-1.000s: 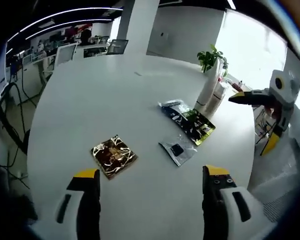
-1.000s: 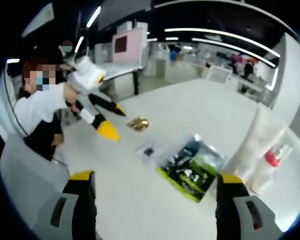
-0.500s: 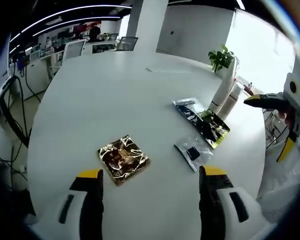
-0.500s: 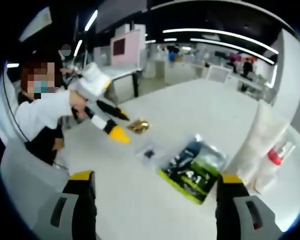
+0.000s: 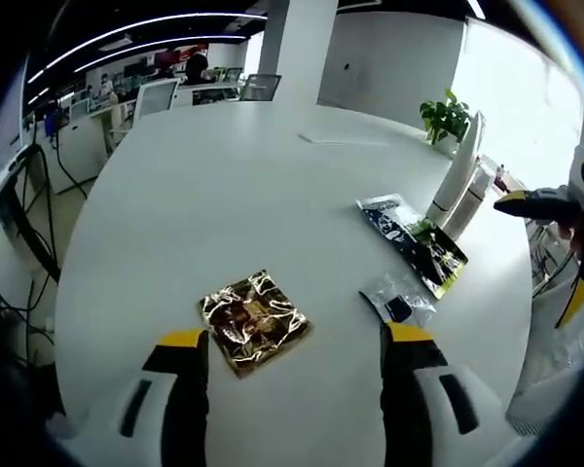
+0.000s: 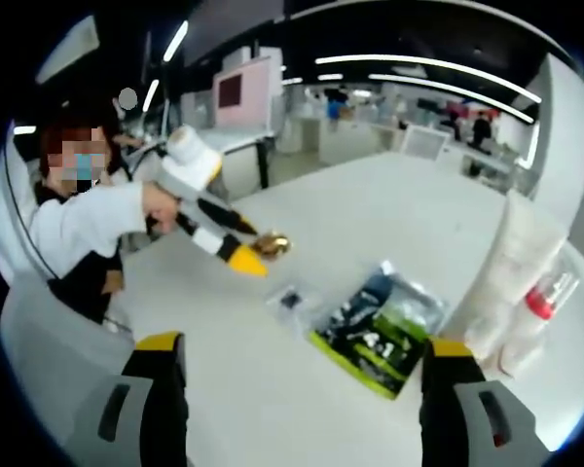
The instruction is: Arrange the skincare products in the storage area until every visible bottle or jar stands upright without overlapping.
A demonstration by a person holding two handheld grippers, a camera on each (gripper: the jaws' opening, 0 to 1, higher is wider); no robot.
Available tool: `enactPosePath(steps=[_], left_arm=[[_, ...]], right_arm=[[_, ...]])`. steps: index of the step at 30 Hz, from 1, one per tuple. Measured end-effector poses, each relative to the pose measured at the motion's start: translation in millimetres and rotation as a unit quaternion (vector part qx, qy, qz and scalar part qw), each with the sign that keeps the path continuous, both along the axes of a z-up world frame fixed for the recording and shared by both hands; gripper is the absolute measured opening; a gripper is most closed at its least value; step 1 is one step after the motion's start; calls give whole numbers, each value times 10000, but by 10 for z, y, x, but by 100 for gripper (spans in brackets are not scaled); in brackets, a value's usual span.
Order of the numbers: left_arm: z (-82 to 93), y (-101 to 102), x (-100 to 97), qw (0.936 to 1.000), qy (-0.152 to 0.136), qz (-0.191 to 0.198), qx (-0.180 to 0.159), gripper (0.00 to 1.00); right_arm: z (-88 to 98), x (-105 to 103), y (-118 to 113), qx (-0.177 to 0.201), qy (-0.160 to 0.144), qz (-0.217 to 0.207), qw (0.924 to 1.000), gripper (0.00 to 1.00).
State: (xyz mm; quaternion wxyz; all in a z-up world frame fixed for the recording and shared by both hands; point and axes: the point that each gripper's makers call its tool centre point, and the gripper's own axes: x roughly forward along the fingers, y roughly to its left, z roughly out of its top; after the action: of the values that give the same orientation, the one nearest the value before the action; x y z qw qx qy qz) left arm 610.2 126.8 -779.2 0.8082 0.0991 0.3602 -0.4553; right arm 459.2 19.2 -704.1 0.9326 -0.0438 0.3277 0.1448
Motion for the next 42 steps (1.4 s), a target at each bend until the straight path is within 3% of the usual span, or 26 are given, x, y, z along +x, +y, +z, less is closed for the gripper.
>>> enactPosePath(steps=[18, 33, 42], left_arm=[[-35, -78, 64, 9997, -200, -126, 96, 62], [-16, -179, 1, 9953, -355, -873, 243, 49], [-34, -143, 68, 9924, -531, -1009, 464, 41]], right_arm=[[-16, 2, 24, 63, 3, 8, 10000, 99], [-34, -10, 56, 92, 23, 79, 9999, 99], [-21, 75, 142, 79, 12, 261, 9996, 99]])
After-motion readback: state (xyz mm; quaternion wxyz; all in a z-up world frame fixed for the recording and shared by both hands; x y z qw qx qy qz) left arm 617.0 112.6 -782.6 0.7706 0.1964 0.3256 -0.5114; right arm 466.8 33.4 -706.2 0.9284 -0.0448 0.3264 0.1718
